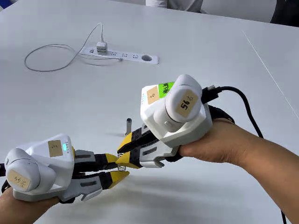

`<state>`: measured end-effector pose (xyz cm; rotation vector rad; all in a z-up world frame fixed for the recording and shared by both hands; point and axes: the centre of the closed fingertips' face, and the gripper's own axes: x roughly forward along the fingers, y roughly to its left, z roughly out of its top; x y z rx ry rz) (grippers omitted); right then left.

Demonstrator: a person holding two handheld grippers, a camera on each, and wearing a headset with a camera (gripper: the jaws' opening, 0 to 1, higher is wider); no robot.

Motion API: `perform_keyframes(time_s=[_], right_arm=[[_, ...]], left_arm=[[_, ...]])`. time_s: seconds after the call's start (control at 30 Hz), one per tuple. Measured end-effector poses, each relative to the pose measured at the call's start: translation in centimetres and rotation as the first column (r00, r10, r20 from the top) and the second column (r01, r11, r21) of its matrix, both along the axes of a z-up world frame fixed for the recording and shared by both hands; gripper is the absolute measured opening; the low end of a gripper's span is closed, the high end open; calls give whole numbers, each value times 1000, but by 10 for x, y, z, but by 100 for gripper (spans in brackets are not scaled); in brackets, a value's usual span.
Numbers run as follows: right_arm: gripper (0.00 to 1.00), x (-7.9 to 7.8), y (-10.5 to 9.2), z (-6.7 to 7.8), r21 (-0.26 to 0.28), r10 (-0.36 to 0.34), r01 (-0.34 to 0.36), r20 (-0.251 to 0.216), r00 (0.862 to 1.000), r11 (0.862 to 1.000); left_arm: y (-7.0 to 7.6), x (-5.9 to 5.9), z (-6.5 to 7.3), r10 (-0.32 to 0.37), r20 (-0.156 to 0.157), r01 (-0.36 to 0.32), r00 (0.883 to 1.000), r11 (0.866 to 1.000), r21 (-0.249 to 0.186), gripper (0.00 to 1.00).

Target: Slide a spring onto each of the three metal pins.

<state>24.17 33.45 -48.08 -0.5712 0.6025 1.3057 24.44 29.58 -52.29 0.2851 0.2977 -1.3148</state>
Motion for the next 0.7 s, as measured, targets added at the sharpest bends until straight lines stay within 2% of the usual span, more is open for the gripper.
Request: perform_keyframes(time_s=[0.3, 0.4, 0.7], right_arm=[[11, 2, 1, 0, 8, -7, 7, 5, 1000, 1000], [11, 3, 0, 0, 8, -14, 14, 4, 1000, 1000], [11, 10, -4, 3, 18, -37, 37, 10, 999, 999]], left_arm=[[-1, 1, 0, 6, -5, -6, 1000, 1000, -8, 11], [0, 2, 0, 11, -23, -12, 1000, 1000, -14, 12], [0, 3, -2, 28, -42, -29, 999, 999, -16, 19]])
